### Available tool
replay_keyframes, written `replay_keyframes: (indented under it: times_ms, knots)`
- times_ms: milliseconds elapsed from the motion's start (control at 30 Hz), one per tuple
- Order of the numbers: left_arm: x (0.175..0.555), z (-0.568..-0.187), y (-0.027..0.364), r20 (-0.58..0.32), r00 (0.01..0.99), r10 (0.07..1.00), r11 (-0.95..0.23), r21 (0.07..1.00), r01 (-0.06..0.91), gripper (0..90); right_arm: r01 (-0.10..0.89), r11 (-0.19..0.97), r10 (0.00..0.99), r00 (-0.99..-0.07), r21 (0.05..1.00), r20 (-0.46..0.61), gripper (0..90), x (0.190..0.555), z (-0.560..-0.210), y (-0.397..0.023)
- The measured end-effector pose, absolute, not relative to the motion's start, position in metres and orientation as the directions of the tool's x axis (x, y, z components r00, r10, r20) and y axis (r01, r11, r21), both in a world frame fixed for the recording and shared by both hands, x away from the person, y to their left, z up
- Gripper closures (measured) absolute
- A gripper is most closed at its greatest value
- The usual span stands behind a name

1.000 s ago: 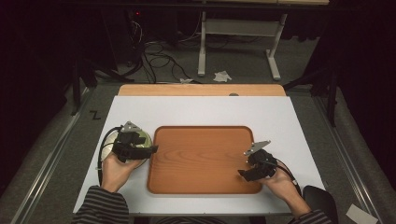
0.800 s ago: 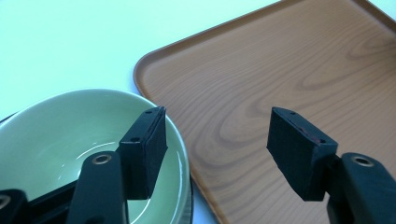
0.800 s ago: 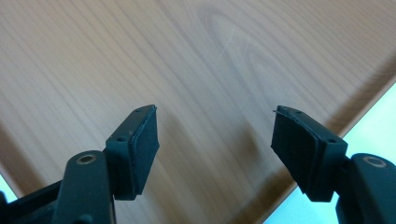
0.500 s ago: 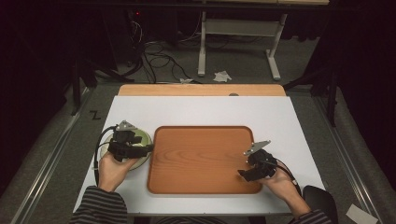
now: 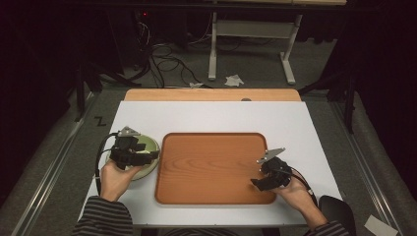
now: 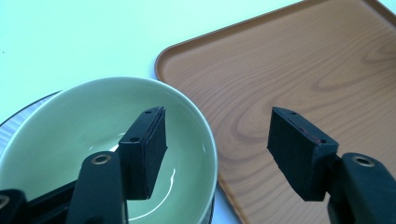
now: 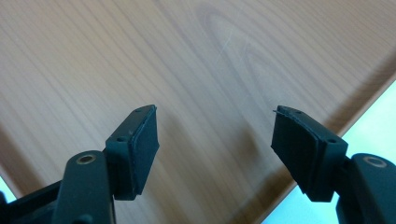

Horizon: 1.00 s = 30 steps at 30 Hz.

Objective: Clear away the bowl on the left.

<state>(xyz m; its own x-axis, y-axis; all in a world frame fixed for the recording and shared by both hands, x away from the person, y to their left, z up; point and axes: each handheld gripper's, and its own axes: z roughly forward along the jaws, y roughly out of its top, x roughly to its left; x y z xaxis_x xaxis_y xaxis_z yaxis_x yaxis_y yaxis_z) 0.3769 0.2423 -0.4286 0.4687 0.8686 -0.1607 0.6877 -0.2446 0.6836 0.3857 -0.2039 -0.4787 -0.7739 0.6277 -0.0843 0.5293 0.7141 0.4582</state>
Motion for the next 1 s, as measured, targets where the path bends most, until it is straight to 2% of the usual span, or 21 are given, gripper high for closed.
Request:
replay_keyframes:
  times_ms: [1000]
  knots:
    - [0.380, -0.432, 0.259, -0.158, 0.414, 0.896, -0.212, 0.668, 0.713, 37.5, 0.530, 0.714, 0.628, -0.774, 0.458, -0.083, 33.4, 0.386, -0.479, -0.204]
